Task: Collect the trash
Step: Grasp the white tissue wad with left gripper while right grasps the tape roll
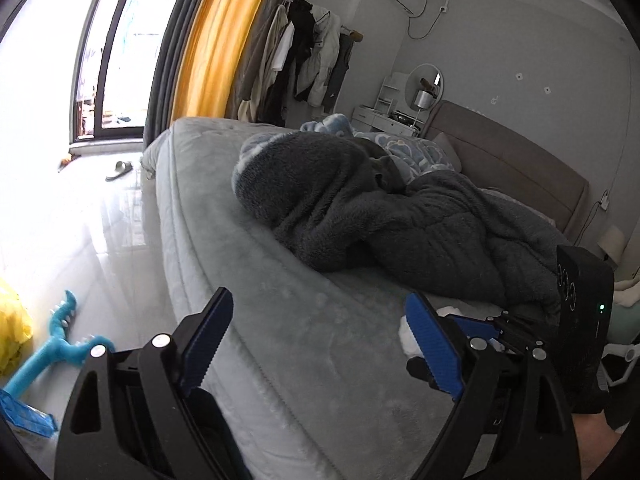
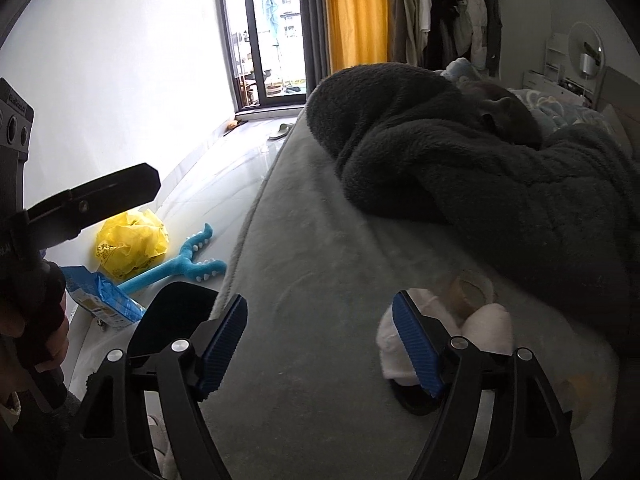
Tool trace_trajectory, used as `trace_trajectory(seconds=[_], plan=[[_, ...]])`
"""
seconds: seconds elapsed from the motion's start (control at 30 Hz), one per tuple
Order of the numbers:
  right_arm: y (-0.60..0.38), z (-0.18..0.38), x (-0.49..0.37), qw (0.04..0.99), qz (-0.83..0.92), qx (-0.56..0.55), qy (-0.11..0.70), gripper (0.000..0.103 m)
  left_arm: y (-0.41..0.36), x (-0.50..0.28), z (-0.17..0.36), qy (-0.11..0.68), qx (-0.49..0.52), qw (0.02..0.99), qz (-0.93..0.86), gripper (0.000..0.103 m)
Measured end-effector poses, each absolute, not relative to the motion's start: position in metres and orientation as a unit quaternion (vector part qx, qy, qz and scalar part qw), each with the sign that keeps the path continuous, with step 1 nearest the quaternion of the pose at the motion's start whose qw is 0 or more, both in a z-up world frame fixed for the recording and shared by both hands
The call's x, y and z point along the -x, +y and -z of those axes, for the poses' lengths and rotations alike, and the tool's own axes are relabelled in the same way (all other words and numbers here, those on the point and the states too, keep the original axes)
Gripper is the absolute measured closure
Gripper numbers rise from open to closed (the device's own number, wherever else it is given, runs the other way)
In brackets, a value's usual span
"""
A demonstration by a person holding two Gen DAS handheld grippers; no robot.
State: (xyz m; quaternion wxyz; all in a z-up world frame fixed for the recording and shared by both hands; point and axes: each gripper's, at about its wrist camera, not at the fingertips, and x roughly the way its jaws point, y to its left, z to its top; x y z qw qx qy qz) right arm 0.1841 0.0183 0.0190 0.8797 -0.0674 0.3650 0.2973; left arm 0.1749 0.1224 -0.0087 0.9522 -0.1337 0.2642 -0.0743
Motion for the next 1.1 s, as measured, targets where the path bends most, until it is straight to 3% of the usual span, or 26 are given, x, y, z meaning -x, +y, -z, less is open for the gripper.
trace_trajectory(seconds=[0.8, 1.1], plan=[[-0.139, -0.006, -0.218, 0.912, -0.170, 0.016, 0.374, 0.027, 0.032, -0.243, 0.083, 0.356, 0.175, 0.903, 0.165, 0.013], [-0.184, 0.009, -0.228, 0.905, -0.153, 0.003, 0.396, 0.026, 0.012, -0.261, 0.109, 0.390, 0.236, 0.864, 0.213, 0.025]])
